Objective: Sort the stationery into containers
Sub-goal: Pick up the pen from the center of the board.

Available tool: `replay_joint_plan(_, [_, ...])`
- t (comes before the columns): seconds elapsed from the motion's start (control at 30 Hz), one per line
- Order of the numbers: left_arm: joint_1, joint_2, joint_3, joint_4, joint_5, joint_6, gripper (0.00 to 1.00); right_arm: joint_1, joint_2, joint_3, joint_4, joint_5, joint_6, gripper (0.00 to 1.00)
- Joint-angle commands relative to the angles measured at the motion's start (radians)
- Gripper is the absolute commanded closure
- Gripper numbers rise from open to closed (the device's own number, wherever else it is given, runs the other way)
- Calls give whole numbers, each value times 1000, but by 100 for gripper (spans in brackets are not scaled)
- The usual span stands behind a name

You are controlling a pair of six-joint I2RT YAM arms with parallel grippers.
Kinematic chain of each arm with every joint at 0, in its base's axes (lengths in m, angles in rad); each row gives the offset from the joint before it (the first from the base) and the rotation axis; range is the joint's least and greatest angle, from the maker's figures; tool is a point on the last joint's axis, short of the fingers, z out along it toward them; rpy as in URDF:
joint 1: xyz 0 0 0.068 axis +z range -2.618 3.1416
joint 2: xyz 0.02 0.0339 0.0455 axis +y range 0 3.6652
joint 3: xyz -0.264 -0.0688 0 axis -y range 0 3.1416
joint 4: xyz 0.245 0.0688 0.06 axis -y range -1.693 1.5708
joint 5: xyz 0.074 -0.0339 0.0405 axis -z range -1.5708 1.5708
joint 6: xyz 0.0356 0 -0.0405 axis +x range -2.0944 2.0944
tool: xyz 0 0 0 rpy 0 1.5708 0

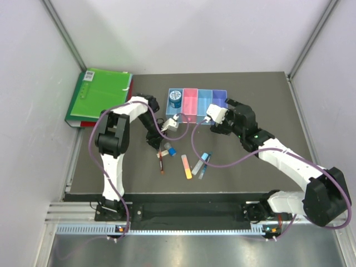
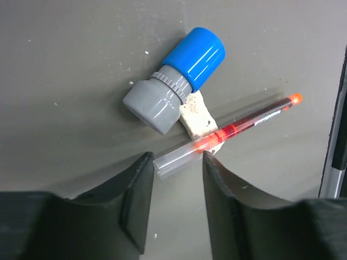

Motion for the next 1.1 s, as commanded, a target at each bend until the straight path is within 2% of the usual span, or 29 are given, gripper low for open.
replay_joint_plan(0.0, [-5,-7,-3,-195,23,31,58,-4,-38,1,39,11,-14,0])
replay_joint_plan(0.07, [-5,-7,-4,-195,18,33,62,-4,-40,-1,40,16,-17,0])
replay_joint_plan(0.37, [-5,-12,2,-196,-16,31,69,-4,-41,-10,51,17,-28,0])
replay_joint_plan(0.43, [-5,-10,6,-195,-17,28,78,-4,-41,-10,52,22,-30,0])
replay_joint_plan(0.5, [-3,-12,8,-196,-20,28,100,-4,-43,-12,55,23,-31,0])
replay_joint_plan(1.07, [-3,-56,10,-196,-36,24,100,-5,-52,-25,71,43,-50,0])
